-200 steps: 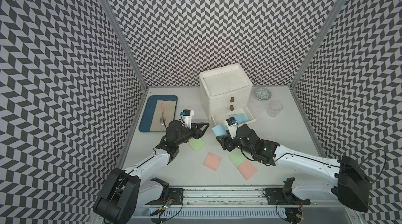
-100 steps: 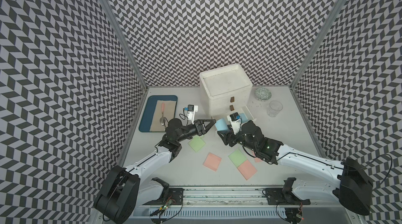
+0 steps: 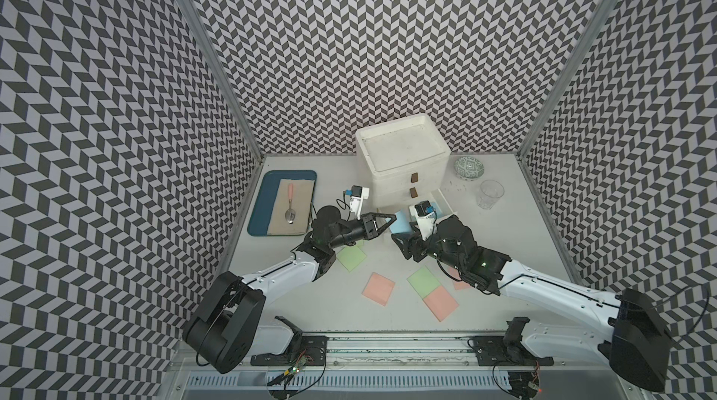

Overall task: Please put the sticky notes in the drawer by color
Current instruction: Pick up the sticky notes from the center of the board, then place the sticky notes in the drawer.

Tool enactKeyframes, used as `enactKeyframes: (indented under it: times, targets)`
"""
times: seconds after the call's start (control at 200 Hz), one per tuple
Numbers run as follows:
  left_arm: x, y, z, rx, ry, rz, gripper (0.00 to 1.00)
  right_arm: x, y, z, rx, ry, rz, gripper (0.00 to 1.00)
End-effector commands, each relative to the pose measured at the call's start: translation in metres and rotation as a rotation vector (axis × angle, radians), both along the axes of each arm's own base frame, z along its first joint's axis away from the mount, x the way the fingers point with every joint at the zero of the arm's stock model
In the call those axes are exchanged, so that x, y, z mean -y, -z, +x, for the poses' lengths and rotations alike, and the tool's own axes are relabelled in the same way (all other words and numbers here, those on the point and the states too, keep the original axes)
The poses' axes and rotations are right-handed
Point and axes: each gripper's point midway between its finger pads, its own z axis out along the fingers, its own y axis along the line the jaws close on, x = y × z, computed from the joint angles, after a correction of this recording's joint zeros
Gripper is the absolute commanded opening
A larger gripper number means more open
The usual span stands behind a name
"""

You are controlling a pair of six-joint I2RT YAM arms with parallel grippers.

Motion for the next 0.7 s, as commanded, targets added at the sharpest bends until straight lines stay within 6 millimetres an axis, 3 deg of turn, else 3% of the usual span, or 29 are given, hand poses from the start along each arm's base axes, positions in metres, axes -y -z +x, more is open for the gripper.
enactKeyframes:
  times: [0.0, 0.145, 0.295, 0.421, 0.521, 0.691]
  targets:
    - [0.004, -0.015, 0.006, 0.039, -0.008, -0.014, 0.0, 0.016, -0.015, 0.01, 0.06, 0.067, 0.042, 0.79]
    - [0.004, -0.011, 0.021, 0.039, -0.058, 0.031, 0.0, 0.045, -0.014, 0.021, 0.076, 0.197, 0.049, 0.91]
    - [-0.002, -0.003, 0.056, 0.062, -0.198, 0.128, 0.0, 0.096, -0.004, 0.032, 0.09, 0.397, 0.058, 0.93]
    - [0.008, 0.007, 0.073, 0.07, -0.216, 0.133, 0.0, 0.123, -0.003, 0.031, 0.118, 0.468, 0.101, 0.93]
    - [0.026, 0.024, 0.079, 0.073, -0.19, 0.151, 0.0, 0.136, -0.006, 0.03, 0.134, 0.497, 0.12, 0.94]
    - [0.054, 0.052, 0.089, 0.109, -0.177, 0.237, 0.0, 0.138, -0.004, 0.029, 0.132, 0.494, 0.121, 0.94]
